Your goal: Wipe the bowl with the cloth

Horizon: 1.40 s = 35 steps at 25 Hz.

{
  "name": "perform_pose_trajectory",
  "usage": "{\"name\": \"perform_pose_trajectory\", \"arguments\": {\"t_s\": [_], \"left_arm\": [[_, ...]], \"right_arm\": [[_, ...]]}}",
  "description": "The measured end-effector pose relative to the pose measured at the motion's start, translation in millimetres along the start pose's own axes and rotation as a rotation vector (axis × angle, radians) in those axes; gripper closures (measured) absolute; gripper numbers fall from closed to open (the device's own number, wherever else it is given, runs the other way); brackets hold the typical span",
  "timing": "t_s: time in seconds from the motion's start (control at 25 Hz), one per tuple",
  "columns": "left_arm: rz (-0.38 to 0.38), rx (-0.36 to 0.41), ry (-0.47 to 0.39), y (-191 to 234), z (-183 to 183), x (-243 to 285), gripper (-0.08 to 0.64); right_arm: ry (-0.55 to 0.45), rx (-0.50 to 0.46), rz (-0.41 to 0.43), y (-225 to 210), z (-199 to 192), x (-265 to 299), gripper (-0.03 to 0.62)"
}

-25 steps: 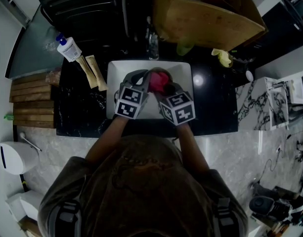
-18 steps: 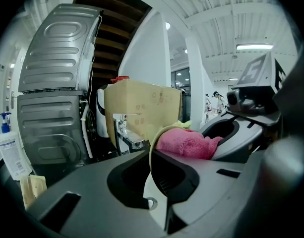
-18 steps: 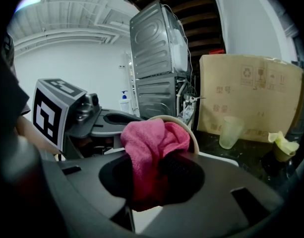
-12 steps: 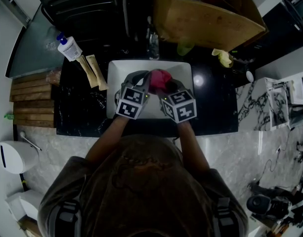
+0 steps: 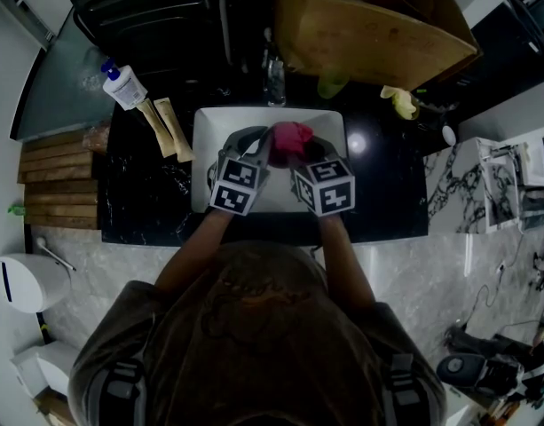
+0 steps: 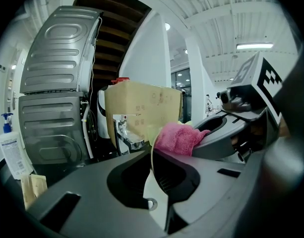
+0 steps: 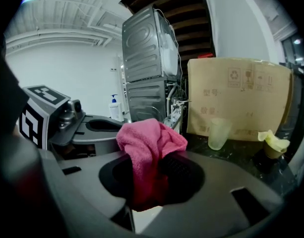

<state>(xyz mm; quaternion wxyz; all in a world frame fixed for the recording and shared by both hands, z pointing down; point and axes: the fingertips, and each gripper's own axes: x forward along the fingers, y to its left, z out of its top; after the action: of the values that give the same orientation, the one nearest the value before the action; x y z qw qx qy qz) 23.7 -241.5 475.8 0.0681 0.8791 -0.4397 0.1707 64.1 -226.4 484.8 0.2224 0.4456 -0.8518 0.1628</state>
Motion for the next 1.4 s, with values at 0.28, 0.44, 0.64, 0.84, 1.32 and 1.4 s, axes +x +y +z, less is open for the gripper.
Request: {"name": "perform_pose_trajectory", "arguments": {"t_s": [0.28,0.44,0.64,0.84,1.32,1.4], "left_arm": [[0.028,-0.007,-0.006,9,-1,-3,0.527],[0.043,-0.012,-0.012,13,-1,-4,0.526],[0.050,-0.017,-0.015,15,-1,-5,0.525],[0.047,-0.030,-0.011,16,-2,-6,0.525],[0.007,-0.022,0.027,8,-14,-1,0.535],[-0.003,-0.019,0.034,6,-13,-1,0.537]], "right_arm": [[0.022,0.018,0.003,-1,-14,-1,0.482],[0.041,0.021,0.013,2,-23,0,0.482],[0.065,0.016,0.031,10,-31,3,0.482],[0.078,0.010,0.055,19,-35,5,0.482],[0.070,-0.056,0.118,35,-31,11,0.482],[0.072,-0.076,0.105,32,-28,10,0.482]]}}
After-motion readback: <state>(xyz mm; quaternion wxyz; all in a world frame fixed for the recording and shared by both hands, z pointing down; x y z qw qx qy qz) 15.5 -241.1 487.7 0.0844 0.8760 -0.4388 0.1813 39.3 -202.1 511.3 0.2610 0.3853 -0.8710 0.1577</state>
